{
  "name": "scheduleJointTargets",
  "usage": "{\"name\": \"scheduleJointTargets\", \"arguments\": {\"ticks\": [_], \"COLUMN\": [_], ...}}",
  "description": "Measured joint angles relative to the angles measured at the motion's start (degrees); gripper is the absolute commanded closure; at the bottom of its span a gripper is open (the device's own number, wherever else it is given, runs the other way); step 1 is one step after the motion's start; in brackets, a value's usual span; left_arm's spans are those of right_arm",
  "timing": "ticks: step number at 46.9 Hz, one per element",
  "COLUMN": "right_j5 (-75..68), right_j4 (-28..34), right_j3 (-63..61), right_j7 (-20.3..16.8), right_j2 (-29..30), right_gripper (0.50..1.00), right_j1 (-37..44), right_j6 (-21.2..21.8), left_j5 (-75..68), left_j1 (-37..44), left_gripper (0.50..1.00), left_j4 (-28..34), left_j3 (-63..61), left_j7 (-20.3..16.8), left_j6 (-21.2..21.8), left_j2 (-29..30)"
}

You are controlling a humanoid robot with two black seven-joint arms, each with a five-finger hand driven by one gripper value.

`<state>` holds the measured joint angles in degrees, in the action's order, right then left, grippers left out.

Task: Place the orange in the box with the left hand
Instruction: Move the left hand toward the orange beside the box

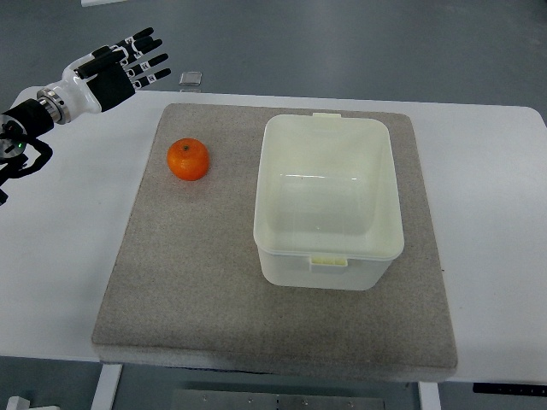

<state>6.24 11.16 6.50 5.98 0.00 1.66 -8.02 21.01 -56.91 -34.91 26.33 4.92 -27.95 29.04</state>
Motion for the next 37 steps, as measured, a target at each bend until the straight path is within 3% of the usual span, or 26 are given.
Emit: {"name": "scheduleJointTargets", "arguments": {"ticks": [19, 37], "right_j5": [0.0, 0.0], "right_j4": [0.0, 0.0], "right_j3": [0.0, 0.0], "right_j7": [0.0, 0.0], "right_j2": [0.0, 0.0], "right_gripper": [0.556, 0.556], "right_j1": [0.0, 0.01], "right_j6": [0.03, 0.02], "left_j5": [-0.29, -1.32], "left_j1": [-0.88, -0.51], "left_gripper": [0.506, 0.508], "left_j4": [0.06, 0.54], "left_j3": [-0.11, -0.68], "left_j7": [-0.27, -4.59], "left_j6": [0.05, -0.64], "left_j2": [0.62, 1.41]}}
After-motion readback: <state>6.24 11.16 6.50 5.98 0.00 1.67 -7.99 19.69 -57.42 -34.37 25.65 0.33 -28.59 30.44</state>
